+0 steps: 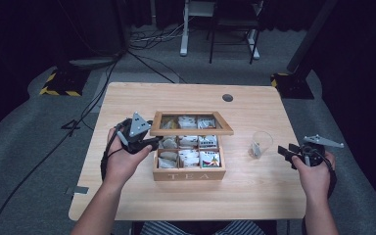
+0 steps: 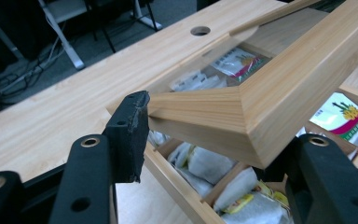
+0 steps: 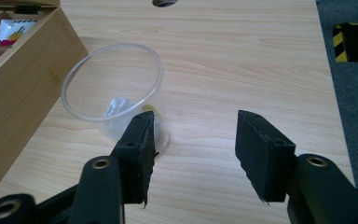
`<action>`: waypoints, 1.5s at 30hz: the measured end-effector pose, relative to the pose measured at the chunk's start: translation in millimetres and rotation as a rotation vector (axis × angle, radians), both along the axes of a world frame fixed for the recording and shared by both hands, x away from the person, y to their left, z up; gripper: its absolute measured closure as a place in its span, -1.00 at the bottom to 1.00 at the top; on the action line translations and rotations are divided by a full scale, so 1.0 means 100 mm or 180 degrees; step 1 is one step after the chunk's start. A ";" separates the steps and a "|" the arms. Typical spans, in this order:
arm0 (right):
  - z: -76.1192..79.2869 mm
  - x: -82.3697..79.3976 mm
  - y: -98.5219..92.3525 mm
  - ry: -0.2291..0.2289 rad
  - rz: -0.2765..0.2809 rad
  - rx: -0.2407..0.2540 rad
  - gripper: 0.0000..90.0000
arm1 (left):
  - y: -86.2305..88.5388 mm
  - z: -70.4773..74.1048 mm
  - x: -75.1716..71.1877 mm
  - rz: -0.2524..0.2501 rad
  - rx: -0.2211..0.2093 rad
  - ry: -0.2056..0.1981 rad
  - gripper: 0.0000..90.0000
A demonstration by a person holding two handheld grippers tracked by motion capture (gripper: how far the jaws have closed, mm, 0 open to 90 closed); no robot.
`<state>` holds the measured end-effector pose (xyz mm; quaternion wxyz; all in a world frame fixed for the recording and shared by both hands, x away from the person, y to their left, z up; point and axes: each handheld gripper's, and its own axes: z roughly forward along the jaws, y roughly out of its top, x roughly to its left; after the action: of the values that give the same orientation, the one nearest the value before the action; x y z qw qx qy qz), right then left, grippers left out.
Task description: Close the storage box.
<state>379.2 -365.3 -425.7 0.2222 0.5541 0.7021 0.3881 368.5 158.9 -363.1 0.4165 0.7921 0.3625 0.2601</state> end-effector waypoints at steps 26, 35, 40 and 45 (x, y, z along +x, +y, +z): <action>-0.24 0.17 -0.05 0.0157 -0.0021 0.0123 0.07 | -0.03 -0.13 -0.22 -0.0032 0.0202 0.0289 -0.05; -0.25 0.21 -0.02 0.0183 0.0001 0.0132 0.06 | -0.03 -0.20 -0.28 -0.0058 0.0279 0.0445 -0.04; -0.25 0.23 -0.02 0.0185 0.0014 0.0147 0.06 | -0.04 -0.24 -0.30 -0.0050 0.0306 0.0554 -0.03; -0.25 0.25 -0.01 0.0191 0.0020 0.0165 0.06 | -0.06 -0.26 -0.34 -0.0038 0.0314 0.0677 -0.03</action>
<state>404.5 -366.8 -450.8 0.1854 0.5689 0.6999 0.3900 334.4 152.9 -389.4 0.3376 0.8370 0.3867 0.1896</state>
